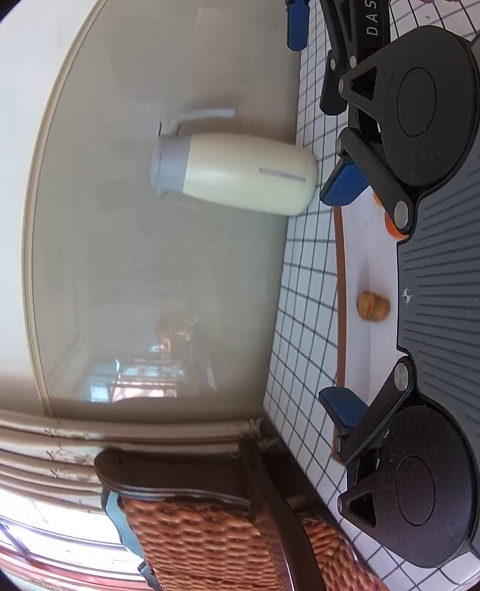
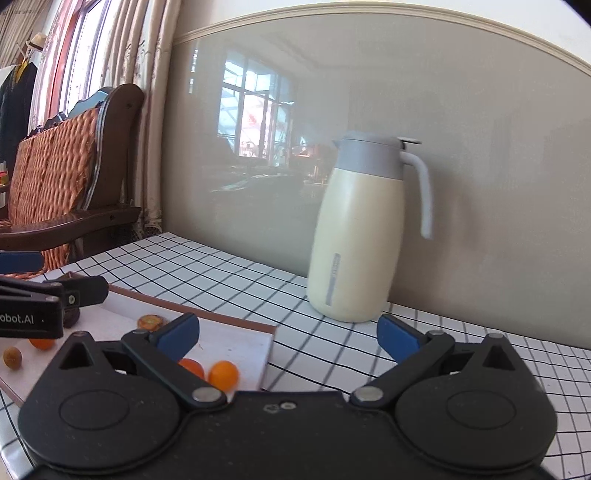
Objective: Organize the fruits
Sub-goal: 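Move both grippers back toward the remaining pieces on the table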
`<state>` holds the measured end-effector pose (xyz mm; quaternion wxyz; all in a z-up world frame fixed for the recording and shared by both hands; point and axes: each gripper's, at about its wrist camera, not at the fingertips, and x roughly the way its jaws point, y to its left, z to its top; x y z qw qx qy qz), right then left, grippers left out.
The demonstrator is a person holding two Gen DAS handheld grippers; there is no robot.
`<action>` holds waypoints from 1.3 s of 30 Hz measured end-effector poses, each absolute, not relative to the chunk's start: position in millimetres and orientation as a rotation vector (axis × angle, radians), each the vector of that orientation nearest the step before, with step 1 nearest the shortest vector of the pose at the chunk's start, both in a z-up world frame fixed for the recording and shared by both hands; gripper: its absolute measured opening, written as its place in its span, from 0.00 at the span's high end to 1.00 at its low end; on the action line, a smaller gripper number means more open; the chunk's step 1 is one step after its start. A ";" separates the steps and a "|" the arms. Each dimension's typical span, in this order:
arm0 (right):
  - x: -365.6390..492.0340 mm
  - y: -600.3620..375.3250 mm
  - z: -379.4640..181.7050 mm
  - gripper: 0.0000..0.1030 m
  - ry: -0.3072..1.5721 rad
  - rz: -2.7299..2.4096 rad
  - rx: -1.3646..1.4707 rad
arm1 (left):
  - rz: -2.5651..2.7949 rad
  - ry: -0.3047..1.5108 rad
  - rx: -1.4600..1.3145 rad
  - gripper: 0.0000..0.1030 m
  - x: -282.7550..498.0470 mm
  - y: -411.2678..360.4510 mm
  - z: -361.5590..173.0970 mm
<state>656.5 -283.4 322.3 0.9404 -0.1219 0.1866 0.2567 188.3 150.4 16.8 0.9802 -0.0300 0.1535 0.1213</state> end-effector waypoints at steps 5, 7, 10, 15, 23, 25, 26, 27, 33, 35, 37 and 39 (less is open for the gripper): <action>659.9 -315.8 319.8 0.06 0.389 0.468 -0.238 | 0.193 0.305 -0.038 0.00 194.9 118.2 18.0; 661.3 -326.7 319.3 0.06 0.392 0.447 -0.232 | 0.171 0.311 -0.032 0.00 198.6 106.3 17.2; 664.4 -344.4 318.4 0.06 0.393 0.417 -0.220 | 0.141 0.315 -0.025 0.00 204.0 88.8 15.6; 670.5 -374.3 315.2 0.06 0.395 0.357 -0.219 | 0.089 0.323 -0.012 0.00 213.4 58.7 13.0; 682.6 -424.6 305.0 0.07 0.439 0.261 -0.207 | 0.016 0.350 0.012 0.00 232.6 12.3 4.1; 685.5 -436.9 301.2 0.08 0.452 0.243 -0.200 | -0.002 0.358 0.020 0.00 237.5 0.1 1.7; 687.1 -442.1 299.3 0.08 0.459 0.235 -0.196 | -0.010 0.359 0.024 0.00 239.9 -7.1 0.3; 689.1 -447.1 297.3 0.09 0.468 0.227 -0.192 | -0.020 0.362 0.029 0.00 242.5 -14.0 -1.1; 705.5 -474.1 283.1 0.18 0.534 0.195 -0.165 | -0.081 0.409 0.069 0.01 265.1 -53.2 -16.9; 712.4 -478.2 279.2 0.22 0.554 0.190 -0.159 | -0.096 0.417 0.088 0.01 271.6 -65.0 -21.0; 720.3 -480.3 275.9 0.24 0.572 0.188 -0.155 | -0.105 0.424 0.096 0.01 275.0 -74.9 -24.1; 726.7 -480.1 271.6 0.25 0.582 0.190 -0.161 | -0.107 0.435 0.099 0.01 282.1 -81.8 -28.8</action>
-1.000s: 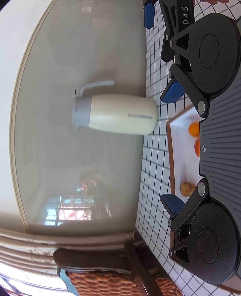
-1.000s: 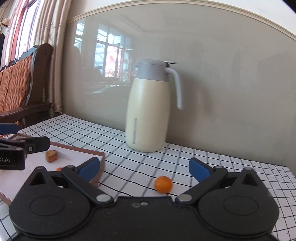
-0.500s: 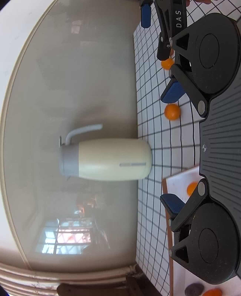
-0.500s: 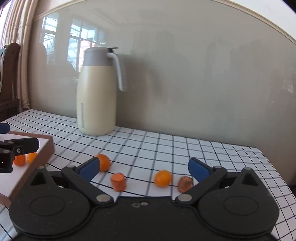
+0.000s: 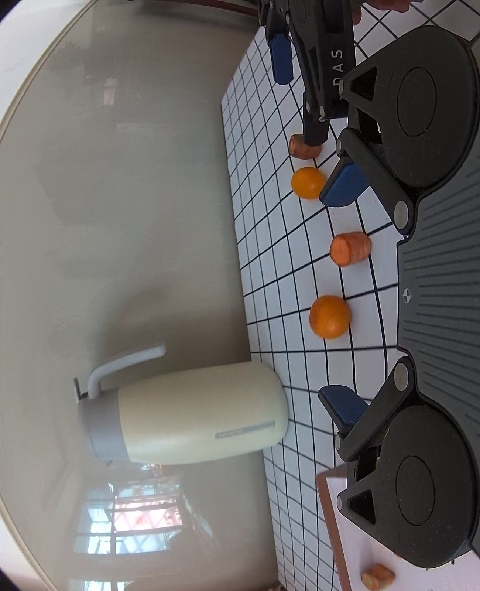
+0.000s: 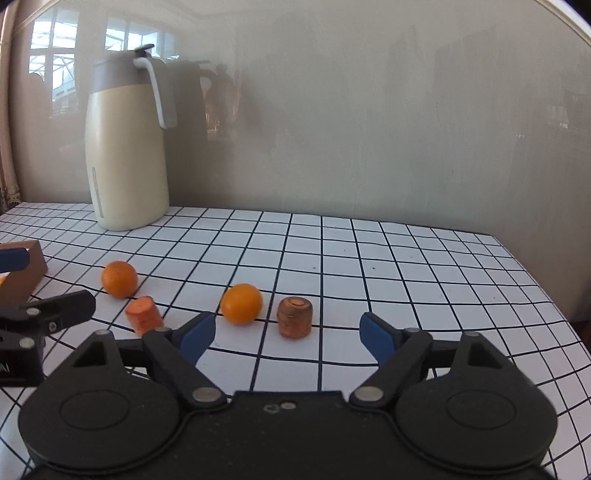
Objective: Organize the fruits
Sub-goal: 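Move both grippers back toward the remaining pieces on the table, then grasp the orange carrot slice with the left gripper while the right gripper grasps the brown cylinder, then carry the carrot slice and brown cylinder over the cardboard tray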
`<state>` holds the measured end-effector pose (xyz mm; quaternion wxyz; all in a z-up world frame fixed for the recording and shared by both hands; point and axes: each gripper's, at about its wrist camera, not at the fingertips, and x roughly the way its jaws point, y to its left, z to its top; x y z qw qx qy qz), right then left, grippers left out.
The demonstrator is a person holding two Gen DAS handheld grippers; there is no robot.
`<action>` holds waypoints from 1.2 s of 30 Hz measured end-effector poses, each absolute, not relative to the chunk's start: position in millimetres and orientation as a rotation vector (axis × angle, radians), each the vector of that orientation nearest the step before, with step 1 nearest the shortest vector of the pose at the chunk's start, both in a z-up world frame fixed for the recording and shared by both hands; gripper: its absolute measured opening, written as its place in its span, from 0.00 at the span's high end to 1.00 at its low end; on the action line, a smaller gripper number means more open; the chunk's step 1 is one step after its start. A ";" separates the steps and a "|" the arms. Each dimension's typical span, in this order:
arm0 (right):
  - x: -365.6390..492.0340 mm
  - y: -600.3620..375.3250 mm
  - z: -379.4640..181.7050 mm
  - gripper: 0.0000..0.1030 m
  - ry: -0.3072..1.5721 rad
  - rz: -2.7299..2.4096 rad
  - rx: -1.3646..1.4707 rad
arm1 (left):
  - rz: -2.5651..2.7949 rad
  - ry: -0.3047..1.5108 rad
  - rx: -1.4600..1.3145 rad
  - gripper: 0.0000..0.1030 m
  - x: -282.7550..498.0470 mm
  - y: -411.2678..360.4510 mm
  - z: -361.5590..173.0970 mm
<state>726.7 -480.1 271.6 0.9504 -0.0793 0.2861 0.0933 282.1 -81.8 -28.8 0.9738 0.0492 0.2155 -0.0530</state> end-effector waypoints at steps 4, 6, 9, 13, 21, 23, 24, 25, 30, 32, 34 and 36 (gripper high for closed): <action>735.6 -482.5 262.0 0.31 0.608 0.183 -0.163 | -0.113 0.480 0.084 0.13 297.2 -89.1 -41.1; 739.8 -485.2 256.9 0.34 0.626 0.185 -0.149 | -0.114 0.497 0.081 0.13 305.2 -92.0 -47.5; 745.0 -486.4 253.8 0.41 0.635 0.194 -0.145 | -0.116 0.522 0.082 0.13 312.0 -96.6 -54.6; 750.8 -486.0 251.2 0.52 0.644 0.201 -0.141 | -0.137 0.561 0.065 0.34 320.3 -98.2 -59.9; 760.6 -491.1 247.1 0.64 0.659 0.207 -0.104 | -0.145 0.590 0.034 0.37 328.2 -96.7 -61.8; 762.9 -490.3 247.5 0.64 0.659 0.210 -0.105 | -0.152 0.604 0.037 0.37 331.5 -98.6 -63.0; 762.7 -490.9 247.8 0.64 0.658 0.212 -0.104 | -0.155 0.602 0.037 0.37 331.8 -99.3 -63.2; 763.9 -490.2 247.6 0.64 0.659 0.214 -0.104 | -0.159 0.601 0.039 0.37 332.4 -100.7 -63.2; 772.0 -486.2 245.8 0.67 0.670 0.214 -0.104 | -0.159 0.612 0.046 0.43 336.1 -105.2 -63.8; 774.2 -485.6 244.7 0.73 0.679 0.207 -0.105 | -0.160 0.625 0.036 0.54 338.7 -104.8 -64.8; 774.0 -484.5 245.5 0.81 0.675 0.207 -0.103 | -0.157 0.627 0.038 0.59 339.8 -105.7 -65.1; 774.1 -484.3 245.5 0.81 0.674 0.209 -0.099 | -0.163 0.624 0.043 0.72 339.2 -107.8 -65.0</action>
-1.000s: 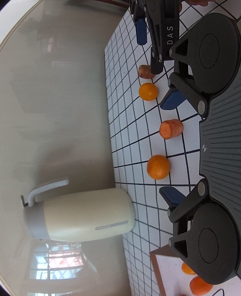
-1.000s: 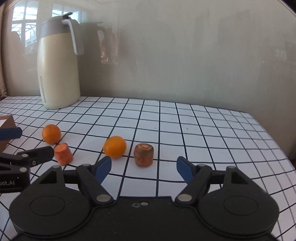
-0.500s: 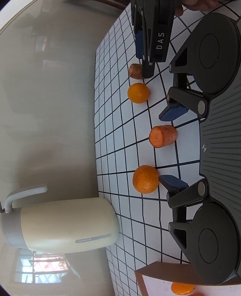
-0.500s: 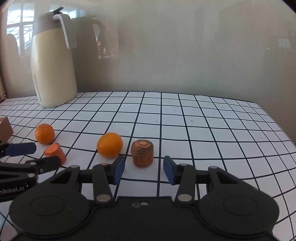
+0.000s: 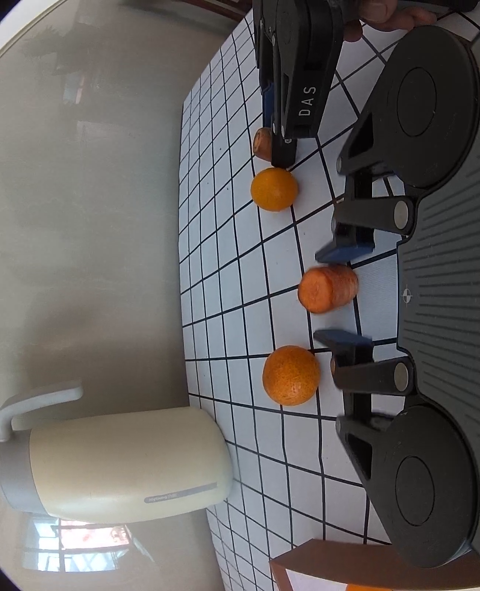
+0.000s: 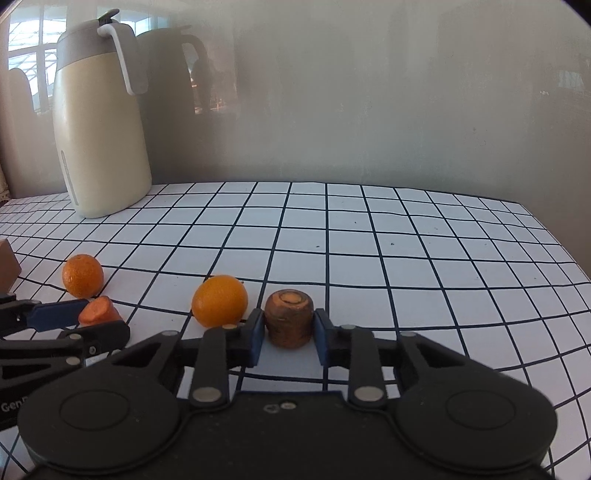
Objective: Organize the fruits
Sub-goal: 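Carry the carrot slice and brown cylinder over the cardboard tray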
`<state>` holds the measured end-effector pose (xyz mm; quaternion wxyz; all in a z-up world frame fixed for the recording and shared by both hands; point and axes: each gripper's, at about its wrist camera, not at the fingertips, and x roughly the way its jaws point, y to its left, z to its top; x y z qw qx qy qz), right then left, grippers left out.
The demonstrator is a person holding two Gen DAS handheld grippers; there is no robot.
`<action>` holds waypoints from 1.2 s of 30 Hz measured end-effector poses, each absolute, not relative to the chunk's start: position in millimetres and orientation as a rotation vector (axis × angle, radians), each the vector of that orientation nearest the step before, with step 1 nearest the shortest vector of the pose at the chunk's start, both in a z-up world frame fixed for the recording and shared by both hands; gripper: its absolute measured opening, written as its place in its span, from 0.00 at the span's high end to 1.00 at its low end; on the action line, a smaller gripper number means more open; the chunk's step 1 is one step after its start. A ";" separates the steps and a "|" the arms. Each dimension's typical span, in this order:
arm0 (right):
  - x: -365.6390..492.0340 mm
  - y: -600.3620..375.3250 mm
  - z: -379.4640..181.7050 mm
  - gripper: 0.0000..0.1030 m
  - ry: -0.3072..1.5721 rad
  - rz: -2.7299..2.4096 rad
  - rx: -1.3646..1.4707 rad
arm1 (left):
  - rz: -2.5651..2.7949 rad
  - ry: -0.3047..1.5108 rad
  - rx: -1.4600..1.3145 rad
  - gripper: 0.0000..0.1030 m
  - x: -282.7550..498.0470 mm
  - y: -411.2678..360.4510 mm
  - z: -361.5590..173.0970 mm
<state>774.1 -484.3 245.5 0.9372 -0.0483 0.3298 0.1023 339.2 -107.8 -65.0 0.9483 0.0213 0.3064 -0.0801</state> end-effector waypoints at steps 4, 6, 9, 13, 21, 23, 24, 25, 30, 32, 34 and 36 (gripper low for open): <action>769.3 -487.2 246.3 0.81 0.669 0.199 -0.094 | -0.163 0.613 0.032 0.72 336.8 -107.6 -64.4; 765.0 -489.7 248.3 0.81 0.668 0.195 -0.093 | -0.169 0.604 0.027 0.72 333.1 -107.6 -63.8; 756.5 -494.2 253.3 0.81 0.656 0.187 -0.089 | -0.180 0.593 0.034 0.72 326.2 -110.9 -60.9; 740.4 -499.1 266.6 0.81 0.623 0.181 -0.081 | -0.201 0.570 0.055 0.72 311.8 -113.9 -51.3; 700.8 -490.6 291.2 0.81 0.566 0.196 -0.074 | -0.206 0.493 0.073 0.72 272.3 -101.8 -22.3; 688.4 -489.5 295.6 0.81 0.559 0.199 -0.075 | -0.195 0.469 0.067 0.72 261.2 -94.6 -14.6; 682.1 -488.9 296.8 0.81 0.555 0.196 -0.076 | -0.191 0.459 0.061 0.72 255.8 -91.1 -11.8; 676.1 -488.2 296.7 0.81 0.554 0.190 -0.080 | -0.187 0.454 0.054 0.72 251.3 -88.5 -10.0; 649.6 -486.0 294.8 0.81 0.569 0.187 -0.076 | -0.174 0.441 0.030 0.72 222.6 -77.1 -8.0; 637.8 -484.7 296.0 0.81 0.561 0.189 -0.081 | -0.168 0.442 0.024 0.72 211.2 -71.3 -7.9; 626.8 -484.1 296.8 0.81 0.551 0.192 -0.075 | -0.158 0.437 0.021 0.72 199.9 -63.0 -6.4; 618.4 -482.0 296.0 0.81 0.556 0.199 -0.072 | -0.144 0.429 0.020 0.72 190.0 -53.5 -3.8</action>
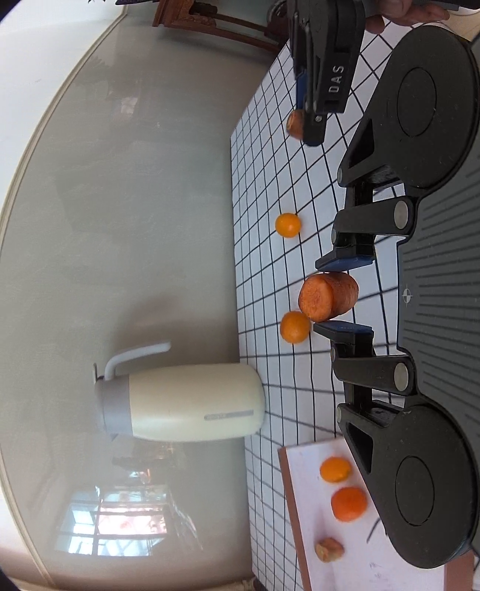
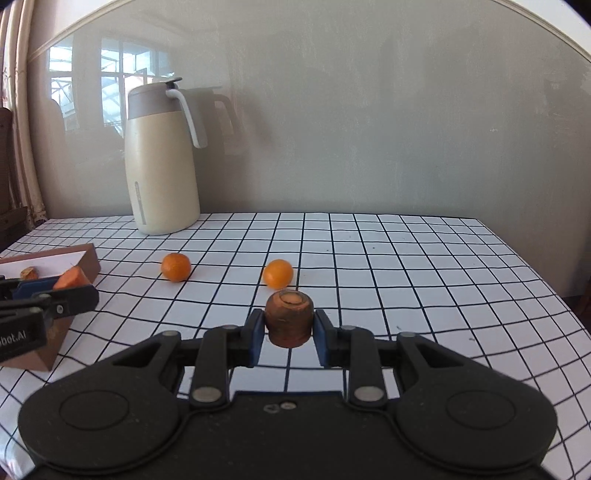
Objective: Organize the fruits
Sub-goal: 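Carry the carrot slice and brown cylinder over the cardboard tray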
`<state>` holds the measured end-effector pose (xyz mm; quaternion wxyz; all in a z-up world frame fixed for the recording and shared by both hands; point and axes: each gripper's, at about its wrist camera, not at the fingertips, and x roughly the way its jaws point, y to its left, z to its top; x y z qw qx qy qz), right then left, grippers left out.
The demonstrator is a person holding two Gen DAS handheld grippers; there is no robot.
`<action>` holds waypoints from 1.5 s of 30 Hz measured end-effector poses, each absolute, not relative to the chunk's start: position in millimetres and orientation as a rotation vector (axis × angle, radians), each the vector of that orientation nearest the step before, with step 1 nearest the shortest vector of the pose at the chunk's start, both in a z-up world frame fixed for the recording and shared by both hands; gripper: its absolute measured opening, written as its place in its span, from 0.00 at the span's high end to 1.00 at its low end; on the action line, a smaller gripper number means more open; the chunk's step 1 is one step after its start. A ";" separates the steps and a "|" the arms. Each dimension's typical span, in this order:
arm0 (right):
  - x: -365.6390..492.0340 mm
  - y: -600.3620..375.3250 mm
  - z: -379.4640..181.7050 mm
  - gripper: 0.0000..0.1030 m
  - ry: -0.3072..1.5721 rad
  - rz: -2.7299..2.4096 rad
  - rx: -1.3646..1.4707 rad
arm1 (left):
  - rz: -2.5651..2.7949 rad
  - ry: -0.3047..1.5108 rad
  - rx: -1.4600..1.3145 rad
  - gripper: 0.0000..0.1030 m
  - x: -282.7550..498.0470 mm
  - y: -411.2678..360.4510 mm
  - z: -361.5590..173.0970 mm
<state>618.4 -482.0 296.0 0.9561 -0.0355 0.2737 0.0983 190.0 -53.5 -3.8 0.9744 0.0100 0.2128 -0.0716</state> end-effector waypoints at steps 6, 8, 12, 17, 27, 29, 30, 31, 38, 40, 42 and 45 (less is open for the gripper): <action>599.1 -456.2 303.9 0.81 0.523 0.269 -0.097 | -0.090 0.413 0.031 0.72 162.6 -22.1 2.5; 595.0 -445.0 306.6 0.81 0.519 0.302 -0.105 | -0.070 0.403 0.036 0.72 153.7 -11.2 4.9; 590.0 -419.0 310.4 0.81 0.506 0.366 -0.142 | -0.025 0.398 0.039 0.72 135.0 10.3 6.3; 584.3 -388.2 314.7 0.81 0.489 0.442 -0.163 | 0.027 0.392 0.022 0.72 123.0 35.9 8.1; 570.9 -337.5 316.7 0.81 0.458 0.556 -0.203 | 0.109 0.382 -0.001 0.72 112.4 78.1 9.6; 568.4 -328.3 317.9 0.81 0.452 0.573 -0.205 | 0.125 0.381 -0.004 0.72 110.3 86.7 9.3; 567.7 -324.1 318.6 0.81 0.448 0.581 -0.205 | 0.134 0.381 -0.005 0.72 109.1 91.2 9.1; 567.3 -320.2 319.1 0.81 0.446 0.589 -0.205 | 0.144 0.380 -0.006 0.72 107.5 96.2 8.8; 560.8 -288.4 324.2 0.81 0.425 0.646 -0.203 | 0.234 0.383 -0.017 0.72 95.8 135.0 9.1; 560.3 -279.0 325.0 0.81 0.419 0.659 -0.203 | 0.260 0.377 -0.013 0.72 92.7 145.9 10.4; 560.6 -268.3 326.4 0.81 0.414 0.673 -0.204 | 0.280 0.374 -0.011 0.72 92.1 155.9 12.2; 565.2 -255.6 330.2 0.81 0.405 0.684 -0.204 | 0.315 0.356 -0.009 0.72 93.9 171.0 17.7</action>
